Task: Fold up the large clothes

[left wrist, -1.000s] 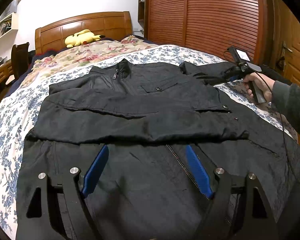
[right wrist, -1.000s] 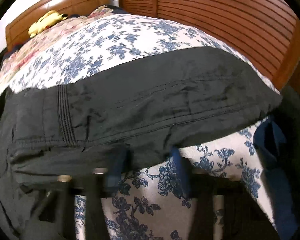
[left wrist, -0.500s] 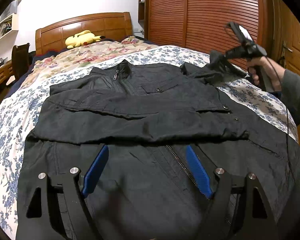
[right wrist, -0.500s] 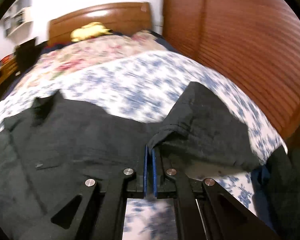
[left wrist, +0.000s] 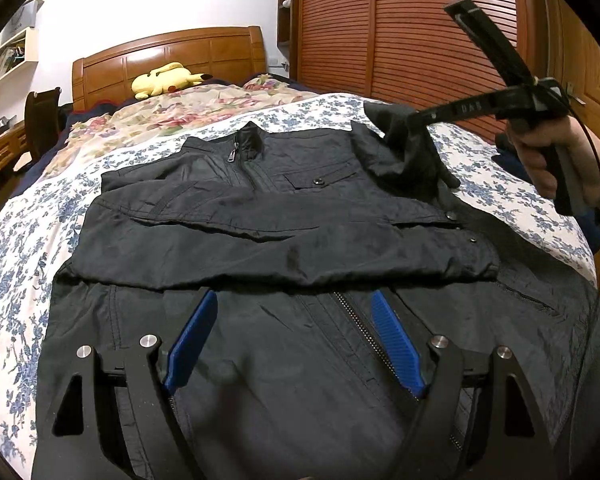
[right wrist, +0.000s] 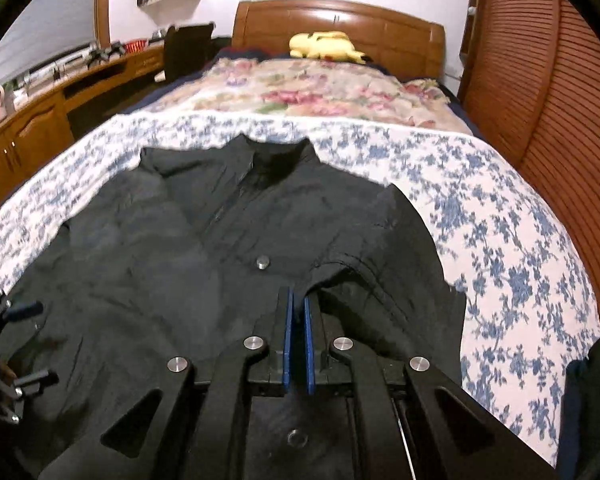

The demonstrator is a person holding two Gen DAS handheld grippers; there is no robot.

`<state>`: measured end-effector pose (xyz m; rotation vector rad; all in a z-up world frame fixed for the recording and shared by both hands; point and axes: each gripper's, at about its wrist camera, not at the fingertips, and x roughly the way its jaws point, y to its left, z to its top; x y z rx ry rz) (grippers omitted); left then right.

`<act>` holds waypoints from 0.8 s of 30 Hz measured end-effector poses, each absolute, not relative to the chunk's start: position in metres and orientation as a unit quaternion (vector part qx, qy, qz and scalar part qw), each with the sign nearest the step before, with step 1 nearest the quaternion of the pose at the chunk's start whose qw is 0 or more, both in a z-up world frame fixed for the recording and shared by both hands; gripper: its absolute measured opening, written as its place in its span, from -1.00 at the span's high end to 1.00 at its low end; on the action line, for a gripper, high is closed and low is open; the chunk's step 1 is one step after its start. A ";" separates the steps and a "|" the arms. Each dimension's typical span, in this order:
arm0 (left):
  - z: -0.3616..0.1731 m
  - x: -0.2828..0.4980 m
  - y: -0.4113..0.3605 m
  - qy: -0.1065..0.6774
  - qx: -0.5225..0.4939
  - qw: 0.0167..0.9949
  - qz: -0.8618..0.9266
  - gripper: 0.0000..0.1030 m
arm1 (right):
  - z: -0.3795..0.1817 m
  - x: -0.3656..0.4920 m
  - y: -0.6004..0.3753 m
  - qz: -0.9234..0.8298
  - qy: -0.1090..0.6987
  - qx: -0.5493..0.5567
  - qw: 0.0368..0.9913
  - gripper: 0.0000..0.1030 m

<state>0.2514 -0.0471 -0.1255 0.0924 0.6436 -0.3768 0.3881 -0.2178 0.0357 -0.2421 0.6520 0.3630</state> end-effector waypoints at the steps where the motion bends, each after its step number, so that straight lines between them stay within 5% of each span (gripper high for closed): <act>1: -0.125 0.251 -0.047 0.314 0.045 0.930 -0.184 -0.56 | 0.037 0.390 -0.219 0.175 0.320 -0.119 0.923 0.92; 6: -0.126 0.251 -0.047 0.315 0.046 0.930 -0.185 -0.56 | 0.058 0.388 -0.216 0.169 0.311 -0.111 0.929 0.67; 9: -0.125 0.252 -0.047 0.315 0.047 0.930 -0.185 -0.56 | 0.069 0.373 -0.217 0.168 0.281 -0.111 0.938 0.08; 12: -0.125 0.251 -0.047 0.316 0.047 0.930 -0.185 -0.56 | 0.072 0.373 -0.229 0.148 0.266 -0.099 0.947 -0.18; 24: -0.125 0.252 -0.047 0.316 0.047 0.929 -0.185 -0.56 | 0.009 0.445 -0.281 0.052 0.365 -0.043 0.929 -0.25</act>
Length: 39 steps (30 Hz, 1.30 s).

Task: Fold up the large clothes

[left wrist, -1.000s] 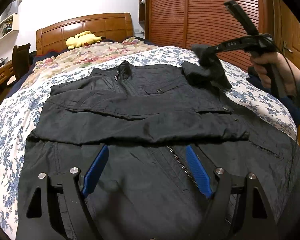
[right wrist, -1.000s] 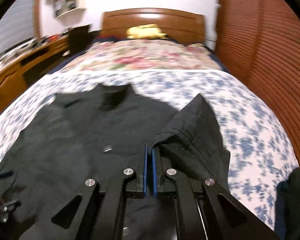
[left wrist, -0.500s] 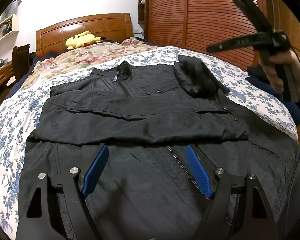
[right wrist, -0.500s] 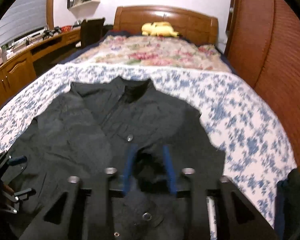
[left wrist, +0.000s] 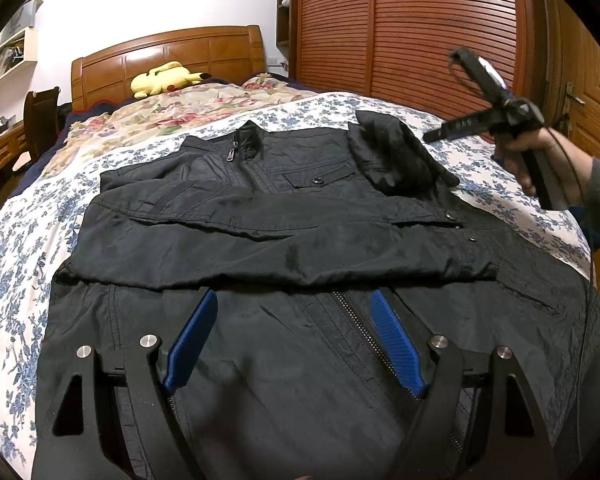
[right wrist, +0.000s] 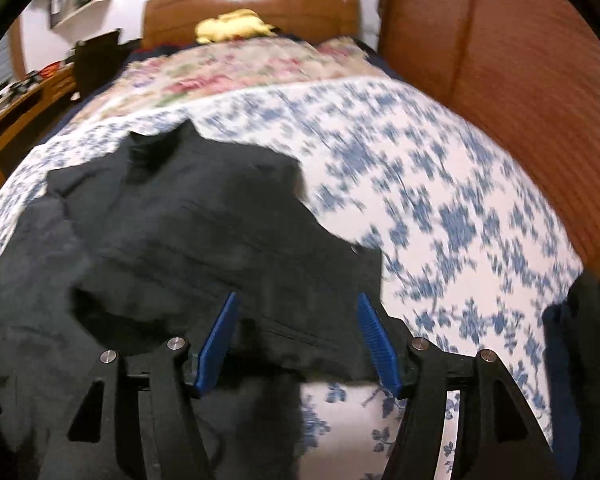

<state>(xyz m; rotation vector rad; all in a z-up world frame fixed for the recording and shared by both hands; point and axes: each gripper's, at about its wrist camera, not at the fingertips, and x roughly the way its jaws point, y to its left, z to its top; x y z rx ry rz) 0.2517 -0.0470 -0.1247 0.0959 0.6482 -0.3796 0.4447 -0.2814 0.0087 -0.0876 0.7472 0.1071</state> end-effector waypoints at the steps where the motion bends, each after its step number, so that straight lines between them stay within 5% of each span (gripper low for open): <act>1: -0.125 0.251 -0.048 0.316 0.047 0.929 -0.186 -0.56 | 0.003 0.449 -0.285 0.046 0.373 -0.038 0.926 -0.25; 20: -0.125 0.252 -0.048 0.318 0.048 0.929 -0.186 -0.56 | -0.056 0.495 -0.301 0.034 0.438 0.002 0.898 -0.46; 22: -0.125 0.252 -0.048 0.318 0.048 0.929 -0.186 -0.56 | -0.056 0.494 -0.299 0.039 0.437 -0.005 0.899 -0.24; 24: -0.126 0.252 -0.049 0.318 0.048 0.928 -0.186 -0.56 | -0.052 0.487 -0.294 0.060 0.435 -0.018 0.898 0.37; 26: -0.126 0.252 -0.049 0.317 0.048 0.929 -0.185 -0.56 | -0.045 0.478 -0.285 0.056 0.429 -0.054 0.900 0.51; 39: -0.104 0.242 -0.026 0.289 0.036 0.941 -0.173 -0.56 | 0.076 0.379 -0.245 0.055 0.285 -0.134 0.947 0.58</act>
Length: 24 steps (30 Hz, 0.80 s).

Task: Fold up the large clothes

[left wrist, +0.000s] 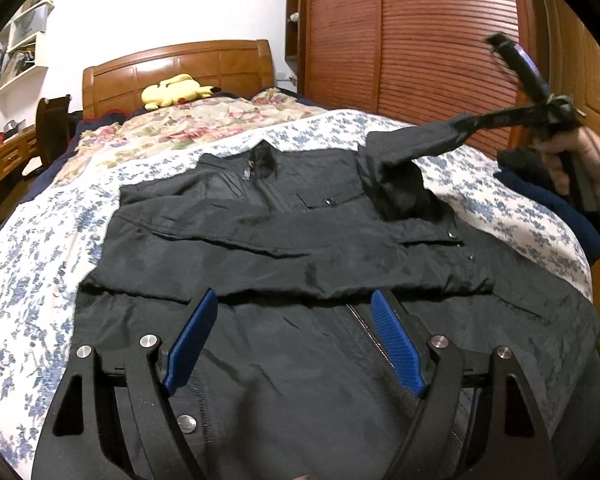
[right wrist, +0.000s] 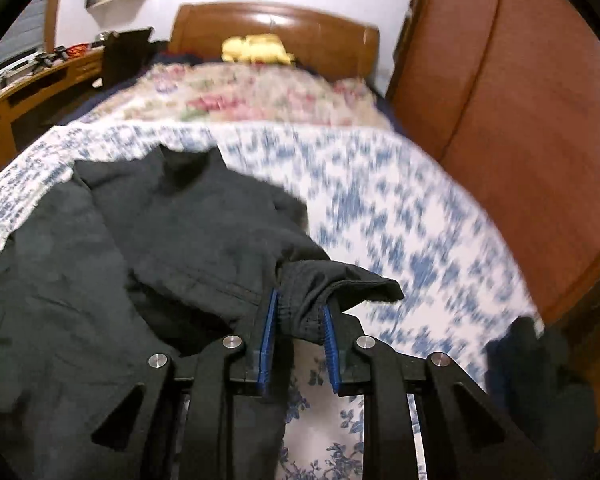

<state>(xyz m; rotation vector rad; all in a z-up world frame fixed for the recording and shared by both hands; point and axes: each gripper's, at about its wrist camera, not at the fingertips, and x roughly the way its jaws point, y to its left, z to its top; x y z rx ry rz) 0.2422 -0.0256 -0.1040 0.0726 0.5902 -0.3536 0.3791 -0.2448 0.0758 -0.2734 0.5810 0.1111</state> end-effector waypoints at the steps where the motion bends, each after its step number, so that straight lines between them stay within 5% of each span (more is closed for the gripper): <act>1: -0.101 0.241 -0.022 0.285 0.033 0.942 -0.172 -0.56 | 0.084 0.370 -0.240 0.054 0.274 -0.139 0.950 0.58; 24: -0.076 0.199 0.069 0.239 -0.006 0.965 -0.107 -0.56 | 0.131 0.203 -0.139 0.202 0.158 -0.225 0.940 0.60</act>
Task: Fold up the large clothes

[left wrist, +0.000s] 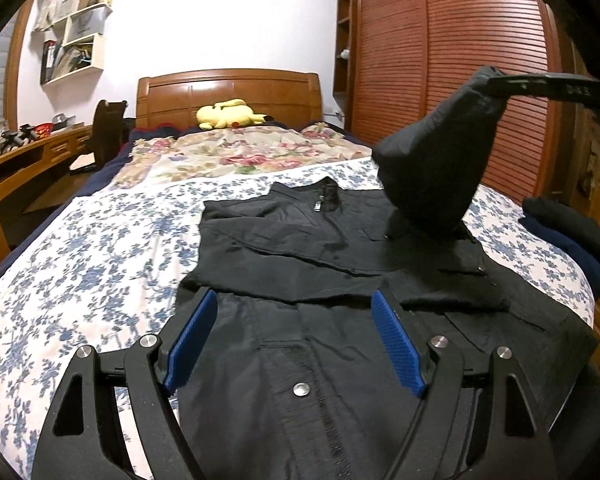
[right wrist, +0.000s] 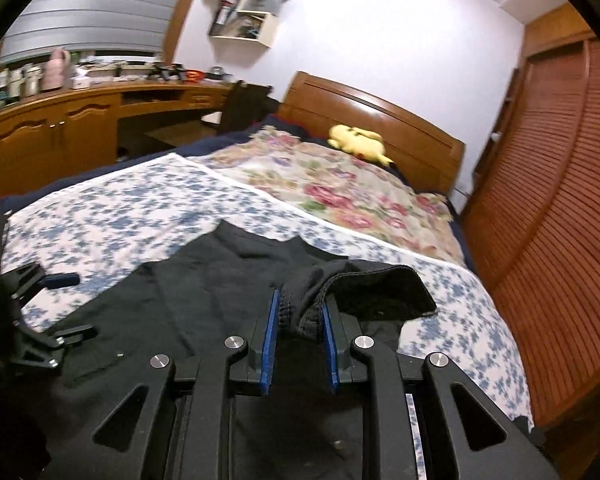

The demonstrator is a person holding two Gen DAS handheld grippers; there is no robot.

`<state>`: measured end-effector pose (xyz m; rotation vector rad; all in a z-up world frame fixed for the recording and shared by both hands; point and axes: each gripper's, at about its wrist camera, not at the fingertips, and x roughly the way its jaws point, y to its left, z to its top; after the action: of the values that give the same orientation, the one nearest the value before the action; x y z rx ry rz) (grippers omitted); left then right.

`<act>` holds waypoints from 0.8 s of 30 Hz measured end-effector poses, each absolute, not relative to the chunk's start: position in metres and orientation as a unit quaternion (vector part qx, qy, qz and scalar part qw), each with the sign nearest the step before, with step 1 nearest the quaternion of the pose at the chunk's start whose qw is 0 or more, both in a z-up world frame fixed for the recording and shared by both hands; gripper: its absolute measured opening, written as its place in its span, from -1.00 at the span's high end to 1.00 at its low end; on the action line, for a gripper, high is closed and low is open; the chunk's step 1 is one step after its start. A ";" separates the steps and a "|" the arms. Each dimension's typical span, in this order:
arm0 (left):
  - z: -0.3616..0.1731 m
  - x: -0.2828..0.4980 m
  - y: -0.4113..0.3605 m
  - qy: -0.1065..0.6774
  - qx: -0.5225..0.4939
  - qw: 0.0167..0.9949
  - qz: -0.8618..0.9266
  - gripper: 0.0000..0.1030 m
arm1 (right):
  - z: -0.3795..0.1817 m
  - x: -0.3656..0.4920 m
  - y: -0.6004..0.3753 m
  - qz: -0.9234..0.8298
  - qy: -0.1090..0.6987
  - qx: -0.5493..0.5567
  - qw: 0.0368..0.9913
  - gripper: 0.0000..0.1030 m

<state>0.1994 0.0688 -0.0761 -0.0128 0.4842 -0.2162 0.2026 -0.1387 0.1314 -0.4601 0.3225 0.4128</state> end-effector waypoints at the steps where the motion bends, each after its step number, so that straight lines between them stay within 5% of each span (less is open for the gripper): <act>1: -0.076 0.199 0.070 0.238 -0.008 0.965 -0.106 -0.56 | 0.132 0.202 -0.138 0.207 0.161 -0.229 0.937 0.60; 20: -0.072 0.192 0.079 0.232 -0.003 0.968 -0.091 -0.56 | 0.126 0.213 -0.126 0.226 0.208 -0.221 0.925 0.59; 24: -0.070 0.185 0.079 0.225 -0.004 0.970 -0.094 -0.56 | 0.127 0.194 -0.123 0.244 0.194 -0.221 0.924 0.39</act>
<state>0.1851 0.0787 -0.0696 -0.0074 0.4556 -0.1905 0.1939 -0.1228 0.1266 -0.4527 0.3973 0.5006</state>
